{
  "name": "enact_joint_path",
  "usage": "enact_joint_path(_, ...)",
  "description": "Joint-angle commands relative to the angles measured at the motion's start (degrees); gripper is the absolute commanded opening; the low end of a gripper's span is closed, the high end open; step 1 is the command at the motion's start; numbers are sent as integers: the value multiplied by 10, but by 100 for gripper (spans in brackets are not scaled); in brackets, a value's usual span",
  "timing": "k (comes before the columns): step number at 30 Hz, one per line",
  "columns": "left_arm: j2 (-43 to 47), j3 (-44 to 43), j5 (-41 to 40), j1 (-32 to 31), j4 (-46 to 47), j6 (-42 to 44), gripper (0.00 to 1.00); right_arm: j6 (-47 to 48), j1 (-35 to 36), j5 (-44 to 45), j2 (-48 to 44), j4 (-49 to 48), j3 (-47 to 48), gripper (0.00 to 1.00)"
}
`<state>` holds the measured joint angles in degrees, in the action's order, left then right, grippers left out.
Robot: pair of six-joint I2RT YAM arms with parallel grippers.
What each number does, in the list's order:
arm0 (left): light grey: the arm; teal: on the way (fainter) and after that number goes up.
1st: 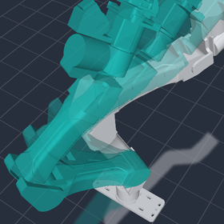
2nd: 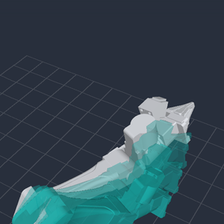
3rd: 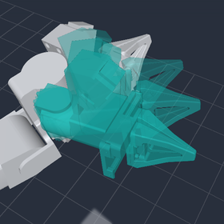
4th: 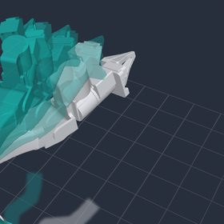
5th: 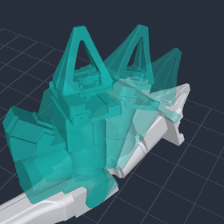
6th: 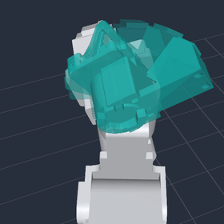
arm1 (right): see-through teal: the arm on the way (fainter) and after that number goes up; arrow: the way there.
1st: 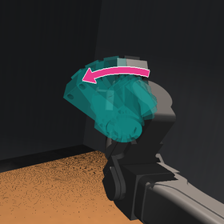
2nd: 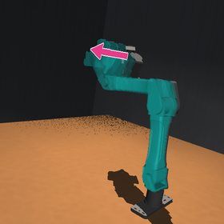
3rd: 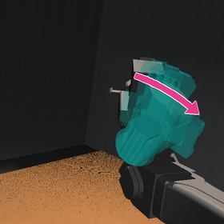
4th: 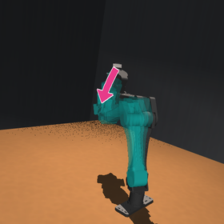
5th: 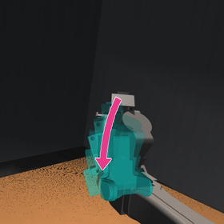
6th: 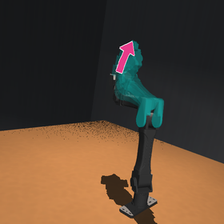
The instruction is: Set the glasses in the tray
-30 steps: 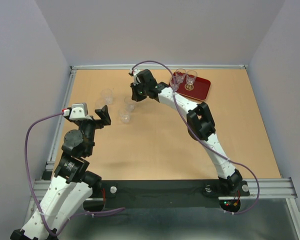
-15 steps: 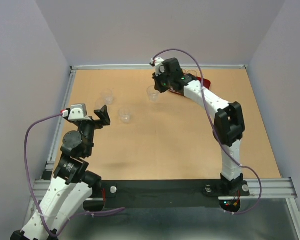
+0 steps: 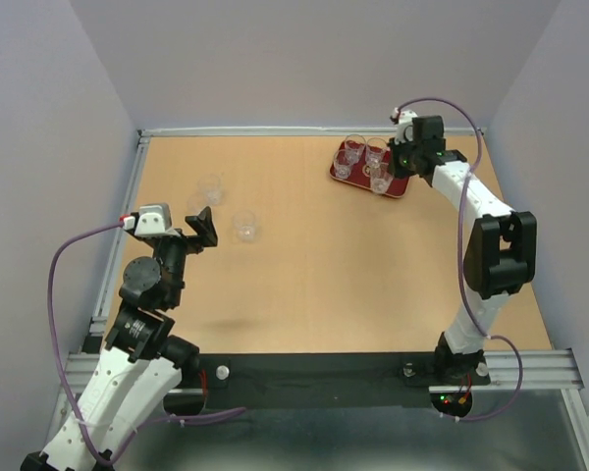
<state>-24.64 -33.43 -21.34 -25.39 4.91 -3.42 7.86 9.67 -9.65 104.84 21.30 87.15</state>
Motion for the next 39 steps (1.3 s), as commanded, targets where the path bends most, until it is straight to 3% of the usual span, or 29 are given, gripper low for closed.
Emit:
enact_joint_path(1,-7,1,2,3,27,3,98,-42,-40,29,-11,-76,-3,1)
enact_joint_path(8,-13,1,-1,4,26,4,98,-77,-71,94,50,-156,16,0)
enact_joint_path(27,-24,0,-2,6,27,7,98,-137,-84,133,199,-182,142,2)
enact_joint_path(34,-28,0,-2,7,27,6,98,-130,-84,154,234,-181,186,9)
enact_joint_path(39,-30,0,0,8,28,6,98,-126,-84,155,250,-181,207,25)
